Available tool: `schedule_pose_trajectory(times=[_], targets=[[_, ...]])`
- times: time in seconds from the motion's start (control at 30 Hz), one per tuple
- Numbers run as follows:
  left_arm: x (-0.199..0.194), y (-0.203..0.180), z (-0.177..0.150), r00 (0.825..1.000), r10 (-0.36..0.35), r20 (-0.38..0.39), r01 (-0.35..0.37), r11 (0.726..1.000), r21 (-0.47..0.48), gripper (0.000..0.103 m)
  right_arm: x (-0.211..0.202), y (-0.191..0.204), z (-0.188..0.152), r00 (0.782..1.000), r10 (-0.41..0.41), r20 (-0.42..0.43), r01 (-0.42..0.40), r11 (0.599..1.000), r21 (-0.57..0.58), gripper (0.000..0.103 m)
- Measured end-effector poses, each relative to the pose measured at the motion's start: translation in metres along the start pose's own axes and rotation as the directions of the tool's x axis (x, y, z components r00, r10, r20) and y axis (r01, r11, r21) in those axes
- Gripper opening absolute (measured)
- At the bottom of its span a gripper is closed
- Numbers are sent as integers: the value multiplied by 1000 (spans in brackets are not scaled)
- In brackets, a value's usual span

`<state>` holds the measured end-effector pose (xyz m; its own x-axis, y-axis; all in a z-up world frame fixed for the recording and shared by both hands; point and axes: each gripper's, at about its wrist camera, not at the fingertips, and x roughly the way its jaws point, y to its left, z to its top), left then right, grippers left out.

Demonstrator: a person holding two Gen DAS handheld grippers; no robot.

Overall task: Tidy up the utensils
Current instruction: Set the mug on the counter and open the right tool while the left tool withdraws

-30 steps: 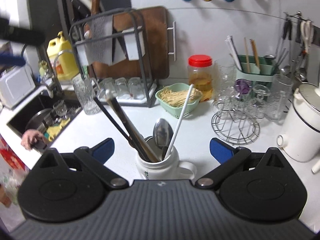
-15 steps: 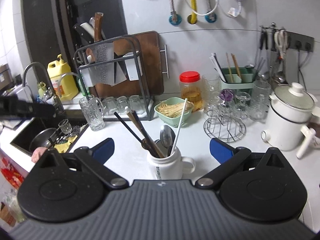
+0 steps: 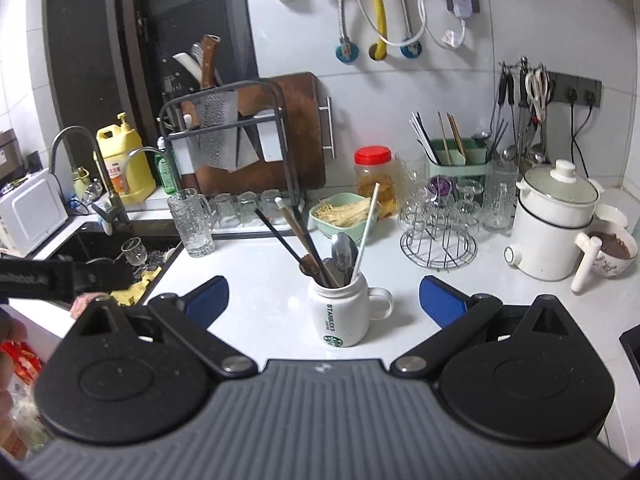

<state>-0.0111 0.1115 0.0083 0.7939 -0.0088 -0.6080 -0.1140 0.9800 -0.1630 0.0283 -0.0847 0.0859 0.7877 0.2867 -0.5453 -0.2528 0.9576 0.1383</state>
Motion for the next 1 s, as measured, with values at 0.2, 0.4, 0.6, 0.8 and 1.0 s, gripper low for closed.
schedule_pose_trajectory(times=[0.2,0.4,0.6,0.8,1.0], targets=[[-4,2,-14,1000,-5,-24,5,1000,-4,102,-11,9,-7,1000,-13,5,13,1000,-1,103],[-9,6,-22,1000,3,-28,-3,1000,-2,102,-14,12,-21,999,-19,-31,19,1000,8,103],[-13,10,-24,1000,3,-25,-3,1000,-2,102,-17,12,-23,999,-29,-30,30,999,19,103],[-15,12,-26,1000,4,-30,-4,1000,-2,102,-18,14,-24,999,-35,-32,36,999,30,103],[-17,13,-29,999,4,-34,-4,1000,1,102,-19,16,-27,999,-34,-36,35,999,33,103]])
